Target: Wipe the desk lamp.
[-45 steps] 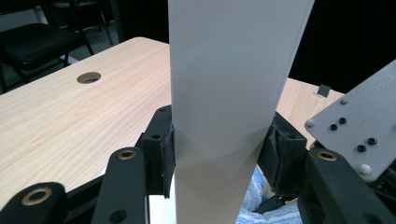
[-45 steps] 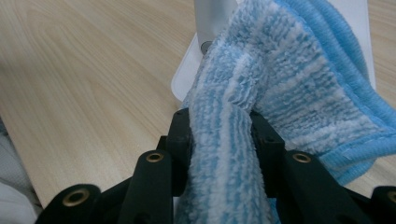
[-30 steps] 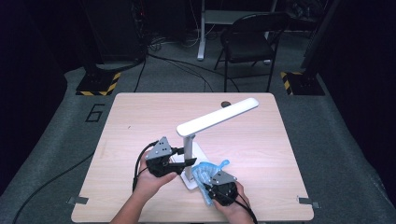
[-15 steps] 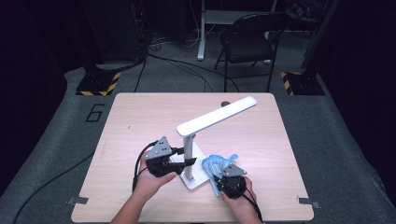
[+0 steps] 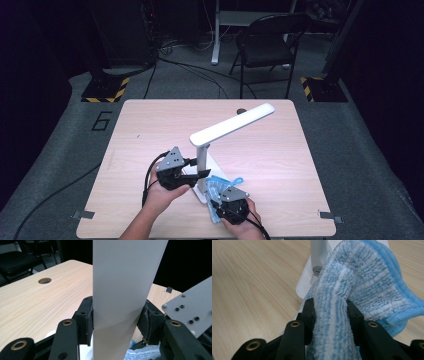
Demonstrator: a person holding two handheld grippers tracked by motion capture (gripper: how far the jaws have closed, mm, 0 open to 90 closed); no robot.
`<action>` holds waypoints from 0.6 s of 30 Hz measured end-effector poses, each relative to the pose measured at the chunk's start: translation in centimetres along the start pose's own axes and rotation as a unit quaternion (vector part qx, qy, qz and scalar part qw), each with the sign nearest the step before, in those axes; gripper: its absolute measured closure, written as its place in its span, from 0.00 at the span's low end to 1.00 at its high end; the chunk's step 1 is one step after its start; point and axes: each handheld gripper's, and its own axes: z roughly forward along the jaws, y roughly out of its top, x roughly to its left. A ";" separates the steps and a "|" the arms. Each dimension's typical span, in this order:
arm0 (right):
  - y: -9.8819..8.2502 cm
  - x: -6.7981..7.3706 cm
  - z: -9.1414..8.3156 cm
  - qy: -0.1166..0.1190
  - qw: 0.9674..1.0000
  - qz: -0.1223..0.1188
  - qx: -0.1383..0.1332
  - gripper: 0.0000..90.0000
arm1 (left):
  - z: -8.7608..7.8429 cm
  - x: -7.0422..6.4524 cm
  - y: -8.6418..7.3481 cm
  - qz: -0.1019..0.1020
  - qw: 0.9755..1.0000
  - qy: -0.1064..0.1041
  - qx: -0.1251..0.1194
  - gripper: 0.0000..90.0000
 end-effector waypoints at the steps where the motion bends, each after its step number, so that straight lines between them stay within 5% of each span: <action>1: 0.0 -0.3 -0.1 0.004 1.000 -0.001 0.004 0.75 | 0.0 -0.1 0.0 0.000 1.000 0.000 0.001 0.58; 5: 0.0 -0.8 -0.1 -0.023 0.999 -0.023 0.012 0.75 | 0.0 -0.3 0.0 0.006 1.000 0.000 -0.002 0.58; 10: 0.0 -2.4 -0.1 -0.040 0.999 -0.014 0.010 0.75 | -0.1 -0.2 0.0 0.007 1.000 0.000 0.000 0.58; 18: -0.5 -5.4 -1.0 -0.066 0.997 0.034 0.012 0.74 | -0.2 0.1 0.0 0.002 1.000 -0.009 0.003 0.58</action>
